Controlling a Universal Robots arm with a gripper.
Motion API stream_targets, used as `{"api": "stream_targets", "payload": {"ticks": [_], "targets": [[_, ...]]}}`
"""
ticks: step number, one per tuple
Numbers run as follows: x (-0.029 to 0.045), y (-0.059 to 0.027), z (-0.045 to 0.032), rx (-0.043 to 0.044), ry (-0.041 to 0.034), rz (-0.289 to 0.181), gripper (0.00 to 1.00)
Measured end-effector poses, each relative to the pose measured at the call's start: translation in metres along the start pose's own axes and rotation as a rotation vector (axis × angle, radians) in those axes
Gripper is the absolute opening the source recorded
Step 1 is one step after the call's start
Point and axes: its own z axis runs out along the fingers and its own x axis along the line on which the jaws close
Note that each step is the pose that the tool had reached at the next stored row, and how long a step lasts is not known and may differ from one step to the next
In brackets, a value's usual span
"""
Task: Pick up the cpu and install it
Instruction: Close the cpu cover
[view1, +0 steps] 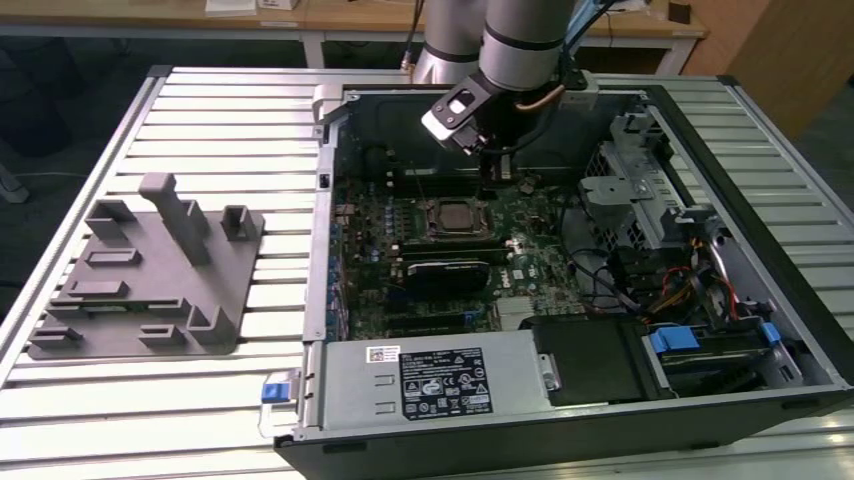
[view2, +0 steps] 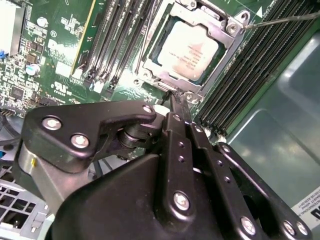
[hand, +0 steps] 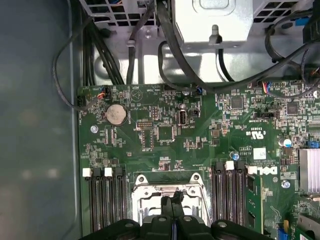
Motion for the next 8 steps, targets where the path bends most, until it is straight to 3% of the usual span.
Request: {"api": "stream_targets", "payload": {"ticks": [8], "targets": [[-0.0019, -0.0101, 0.0010, 0.0001, 0.0005, -0.001, 0.11]]}}
